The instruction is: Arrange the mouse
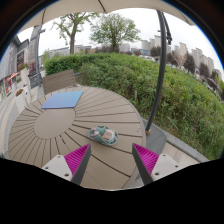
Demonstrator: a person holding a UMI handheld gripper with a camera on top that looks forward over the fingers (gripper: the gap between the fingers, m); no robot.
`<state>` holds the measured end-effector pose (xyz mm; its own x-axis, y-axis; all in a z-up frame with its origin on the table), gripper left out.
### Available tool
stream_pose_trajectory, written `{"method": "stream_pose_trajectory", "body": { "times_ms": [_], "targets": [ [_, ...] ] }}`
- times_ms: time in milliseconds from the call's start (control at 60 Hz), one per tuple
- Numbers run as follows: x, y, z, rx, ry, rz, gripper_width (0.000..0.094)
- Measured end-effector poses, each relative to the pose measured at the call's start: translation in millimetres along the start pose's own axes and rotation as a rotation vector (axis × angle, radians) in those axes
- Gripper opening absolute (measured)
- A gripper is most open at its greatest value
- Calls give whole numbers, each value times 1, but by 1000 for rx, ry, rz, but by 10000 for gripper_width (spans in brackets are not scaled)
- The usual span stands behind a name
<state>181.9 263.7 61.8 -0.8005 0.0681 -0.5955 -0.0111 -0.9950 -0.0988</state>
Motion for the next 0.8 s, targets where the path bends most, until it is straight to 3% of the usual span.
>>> {"method": "stream_pose_trajectory", "body": {
  "times_ms": [450, 650, 750, 800],
  "targets": [
    [103, -2, 35, -43, 3, -30, 855],
    [127, -9, 39, -20, 50, -49, 849],
    [129, -9, 39, -3, 52, -47, 818],
    [130, -5, 39, 8, 56, -40, 755]
  ]
}}
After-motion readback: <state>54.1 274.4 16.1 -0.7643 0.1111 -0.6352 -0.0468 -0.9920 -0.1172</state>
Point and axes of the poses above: the point between the fingertips, and its own axes, seen from behind it with the camera up: y to the left, z up, x forward, the way the camera looks, the point moved 5 cm from there along -x, backward, against the way the camera looks, and after that the axes turned 6 degrees about -x, right-handed, at the moved point
